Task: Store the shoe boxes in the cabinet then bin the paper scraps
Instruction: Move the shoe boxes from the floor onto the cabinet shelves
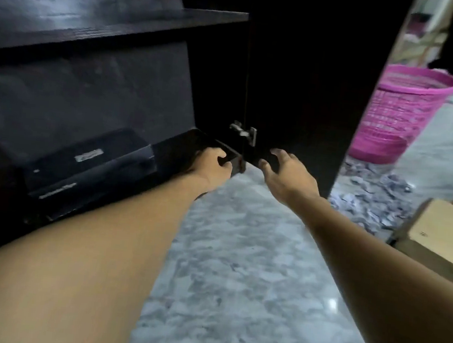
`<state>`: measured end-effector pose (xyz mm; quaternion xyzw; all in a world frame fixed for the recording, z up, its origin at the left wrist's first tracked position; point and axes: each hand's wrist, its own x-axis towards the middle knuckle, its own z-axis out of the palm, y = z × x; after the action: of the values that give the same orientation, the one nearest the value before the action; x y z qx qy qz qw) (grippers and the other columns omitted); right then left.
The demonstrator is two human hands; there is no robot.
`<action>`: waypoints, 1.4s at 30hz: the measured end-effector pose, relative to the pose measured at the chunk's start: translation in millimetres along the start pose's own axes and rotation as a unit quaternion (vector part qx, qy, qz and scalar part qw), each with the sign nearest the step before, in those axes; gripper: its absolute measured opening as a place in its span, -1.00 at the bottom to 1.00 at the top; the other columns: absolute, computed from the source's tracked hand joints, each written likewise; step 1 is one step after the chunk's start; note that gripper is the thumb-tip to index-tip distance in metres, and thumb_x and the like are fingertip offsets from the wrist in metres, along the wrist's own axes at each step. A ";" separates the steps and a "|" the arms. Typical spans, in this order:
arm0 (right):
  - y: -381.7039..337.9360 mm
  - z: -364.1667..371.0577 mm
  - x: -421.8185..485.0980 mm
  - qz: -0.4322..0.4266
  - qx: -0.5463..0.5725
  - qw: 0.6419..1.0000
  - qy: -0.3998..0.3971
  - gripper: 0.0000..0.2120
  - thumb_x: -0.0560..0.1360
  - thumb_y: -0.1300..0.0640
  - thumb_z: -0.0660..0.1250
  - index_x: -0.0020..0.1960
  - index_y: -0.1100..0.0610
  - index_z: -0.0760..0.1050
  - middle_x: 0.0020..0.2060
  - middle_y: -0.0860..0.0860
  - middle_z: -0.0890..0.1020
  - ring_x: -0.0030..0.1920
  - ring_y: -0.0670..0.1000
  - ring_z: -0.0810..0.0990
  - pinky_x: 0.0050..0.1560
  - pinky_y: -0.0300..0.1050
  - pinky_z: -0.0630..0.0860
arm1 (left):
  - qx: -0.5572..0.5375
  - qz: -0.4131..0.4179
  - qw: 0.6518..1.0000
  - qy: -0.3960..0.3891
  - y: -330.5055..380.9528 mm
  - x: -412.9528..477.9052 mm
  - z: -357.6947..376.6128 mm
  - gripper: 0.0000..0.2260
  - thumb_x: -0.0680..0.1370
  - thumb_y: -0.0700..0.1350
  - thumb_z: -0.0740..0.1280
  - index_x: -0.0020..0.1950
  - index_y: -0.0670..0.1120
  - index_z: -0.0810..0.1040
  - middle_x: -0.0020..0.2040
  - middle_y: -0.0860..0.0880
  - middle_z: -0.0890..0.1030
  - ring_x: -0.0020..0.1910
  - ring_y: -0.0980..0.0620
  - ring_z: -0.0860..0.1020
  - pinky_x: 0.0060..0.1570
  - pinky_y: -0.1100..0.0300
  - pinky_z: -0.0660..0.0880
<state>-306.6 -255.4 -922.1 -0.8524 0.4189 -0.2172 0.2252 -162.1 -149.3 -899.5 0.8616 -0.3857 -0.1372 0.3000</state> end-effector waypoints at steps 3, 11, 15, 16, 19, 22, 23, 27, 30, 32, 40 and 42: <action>43.8 -31.6 -29.3 0.084 -0.006 0.996 0.039 -0.47 0.59 -0.22 0.13 0.49 -0.02 0.28 0.41 0.06 0.42 0.38 0.13 0.42 0.28 0.10 0.40 | -0.032 0.049 0.997 -0.050 40.8 -9.0 41.8 -0.72 0.58 -0.03 0.29 0.27 -0.06 0.52 0.10 -0.09 0.58 0.07 -0.08 0.57 0.04 0.22 0.45; 153.4 -97.6 -126.0 0.242 -0.076 0.955 0.155 -0.50 0.59 -0.18 0.16 0.44 0.03 0.36 0.33 0.12 0.49 0.30 0.17 0.47 0.20 0.04 0.43 | -0.072 0.161 0.970 -0.170 137.4 -47.3 147.9 -0.61 0.51 0.07 0.30 0.30 -0.01 0.53 0.12 -0.16 0.64 0.11 -0.16 0.58 0.13 0.03 0.53; 188.4 -113.7 -159.0 0.294 -0.124 0.930 0.182 -0.45 0.54 -0.25 0.17 0.44 0.00 0.34 0.31 0.06 0.49 0.30 0.12 0.47 0.28 0.11 0.41 | -0.089 0.168 0.959 -0.210 170.5 -58.1 193.0 -0.55 0.56 0.09 0.28 0.43 0.00 0.40 0.28 -0.16 0.56 0.14 -0.16 0.55 0.05 0.10 0.47; 198.7 -118.6 -165.2 0.311 -0.137 0.921 0.191 -0.43 0.53 -0.27 0.17 0.44 0.00 0.32 0.31 0.06 0.49 0.31 0.12 0.46 0.29 0.12 0.39 | -0.089 0.170 0.957 -0.217 177.9 -60.9 204.4 -0.52 0.56 0.11 0.27 0.46 0.01 0.36 0.34 -0.13 0.51 0.17 -0.13 0.53 0.07 0.11 0.45; 226.3 -134.1 -179.5 0.371 -0.168 0.888 0.211 -0.38 0.51 -0.29 0.16 0.46 0.02 0.29 0.35 0.10 0.44 0.37 0.14 0.38 0.34 0.15 0.31 | -0.094 0.163 0.952 -0.241 190.5 -71.3 233.7 -0.44 0.58 0.11 0.24 0.55 0.00 0.21 0.49 -0.08 0.34 0.37 -0.14 0.41 0.26 0.06 0.38; 243.9 -146.0 -186.7 0.424 -0.180 0.865 0.200 -0.28 0.49 -0.35 0.16 0.52 0.02 0.20 0.46 0.15 0.31 0.48 0.17 0.25 0.42 0.20 0.21 | -0.107 0.140 0.950 -0.256 191.5 -77.5 255.6 -0.39 0.59 0.10 0.22 0.59 0.03 0.07 0.54 -0.06 0.25 0.45 -0.13 0.31 0.34 0.04 0.31; 248.9 -148.6 -188.7 0.437 -0.178 0.860 0.196 -0.26 0.48 -0.37 0.16 0.52 0.02 0.19 0.47 0.16 0.29 0.49 0.17 0.23 0.42 0.20 0.20 | -0.111 0.132 0.951 -0.257 190.8 -78.3 261.2 -0.37 0.59 0.10 0.22 0.59 0.03 0.04 0.55 -0.05 0.23 0.47 -0.13 0.28 0.35 0.04 0.28; 264.7 -157.2 -195.7 0.475 -0.148 0.848 0.184 -0.17 0.44 -0.42 0.21 0.52 0.05 0.15 0.41 0.20 0.31 0.45 0.22 0.25 0.36 0.20 0.27 | -0.121 0.116 0.952 -0.256 188.8 -80.1 275.8 -0.46 0.60 0.06 0.23 0.54 0.00 0.17 0.48 -0.05 0.35 0.41 -0.12 0.34 0.26 0.09 0.31; 266.9 -162.0 -196.4 0.480 -0.118 0.847 0.195 -0.12 0.42 -0.41 0.27 0.53 0.09 0.13 0.38 0.24 0.33 0.39 0.27 0.30 0.33 0.16 0.31 | -0.130 0.121 0.950 -0.257 185.0 -80.2 280.2 -0.58 0.58 0.06 0.24 0.42 0.01 0.34 0.34 -0.01 0.48 0.28 -0.09 0.45 0.16 0.12 0.36; 266.6 -162.2 -194.9 0.482 -0.110 0.847 0.196 -0.11 0.41 -0.41 0.28 0.52 0.10 0.13 0.36 0.26 0.34 0.35 0.29 0.33 0.31 0.14 0.32 | -0.144 0.114 0.950 -0.254 183.0 -80.0 279.0 -0.59 0.56 0.06 0.26 0.38 0.00 0.38 0.28 0.01 0.51 0.25 -0.08 0.47 0.17 0.11 0.39; 255.3 -119.1 -221.3 0.390 -0.041 0.866 0.311 -0.12 0.40 -0.37 0.34 0.54 0.03 0.13 0.38 0.17 0.30 0.39 0.17 0.28 0.35 0.07 0.35 | -0.154 0.099 0.980 -0.079 136.0 -96.2 265.3 -0.68 0.51 0.19 0.26 0.11 0.02 0.38 0.02 0.06 0.51 -0.03 -0.05 0.46 -0.08 0.10 0.38; 257.6 -111.6 -232.6 0.378 -0.021 0.864 0.333 -0.12 0.40 -0.37 0.34 0.54 0.02 0.11 0.39 0.14 0.29 0.41 0.12 0.28 0.39 0.05 0.33 | -0.172 0.108 0.976 -0.081 126.9 -100.1 264.8 -0.65 0.53 0.21 0.25 0.20 0.03 0.39 0.03 0.10 0.46 0.00 -0.01 0.43 -0.05 0.12 0.35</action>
<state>-656.8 -230.2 -1020.3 -0.5103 0.7635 -0.3772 0.1197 -426.4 -249.7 -1027.1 0.7363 -0.4706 -0.2375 0.4243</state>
